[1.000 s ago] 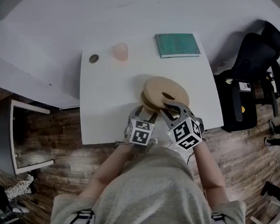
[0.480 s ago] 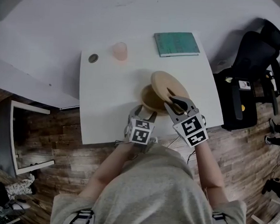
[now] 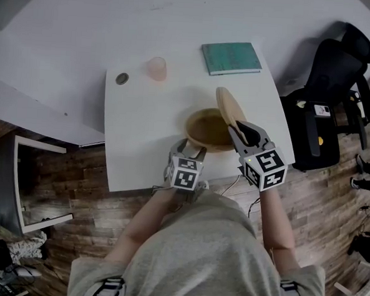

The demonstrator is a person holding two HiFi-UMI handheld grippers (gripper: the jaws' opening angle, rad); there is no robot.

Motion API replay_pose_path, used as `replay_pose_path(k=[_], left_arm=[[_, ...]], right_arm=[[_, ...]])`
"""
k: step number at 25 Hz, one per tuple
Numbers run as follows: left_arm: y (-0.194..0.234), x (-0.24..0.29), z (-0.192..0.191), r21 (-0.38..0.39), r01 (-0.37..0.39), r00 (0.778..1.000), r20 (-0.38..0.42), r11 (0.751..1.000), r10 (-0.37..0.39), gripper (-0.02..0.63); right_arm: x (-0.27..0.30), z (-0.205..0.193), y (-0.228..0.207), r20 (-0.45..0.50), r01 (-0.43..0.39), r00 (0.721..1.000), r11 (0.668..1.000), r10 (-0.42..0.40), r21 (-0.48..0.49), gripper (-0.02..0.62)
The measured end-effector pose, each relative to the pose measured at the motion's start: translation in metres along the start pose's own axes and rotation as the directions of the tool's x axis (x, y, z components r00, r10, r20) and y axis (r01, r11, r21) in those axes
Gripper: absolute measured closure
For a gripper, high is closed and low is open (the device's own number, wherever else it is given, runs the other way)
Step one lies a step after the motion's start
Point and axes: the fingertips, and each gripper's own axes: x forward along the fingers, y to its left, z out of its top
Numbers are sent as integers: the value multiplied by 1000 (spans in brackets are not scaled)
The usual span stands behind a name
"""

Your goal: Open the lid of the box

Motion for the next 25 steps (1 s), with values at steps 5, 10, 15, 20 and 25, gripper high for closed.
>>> replay_pose_path(k=[5,10,15,20,25], left_arm=[[0,-4,-2,4,3,1000,-6,1000,-3,342],[-4,-11,-2,17,11,1000,14,1000,-11,341],[-5,-30,-3,8,3,999,45,1000,-3,342],[-8,-56,-11,-3,-7,999,44,1000,7,371],[-10,-84,-22,-12,-18,998,64,1000,19,417]], right_arm=[[-5,3,0,18,29,999,999,-30,17,518],[-16,3,2,34,57,998,997,-59,41,518],[-36,4,5,60,98,993,991,-104,94,518],[-60,4,14,89,130,985,980,-145,152,518],[-81,0,35,117,132,980,969,-159,210,518]])
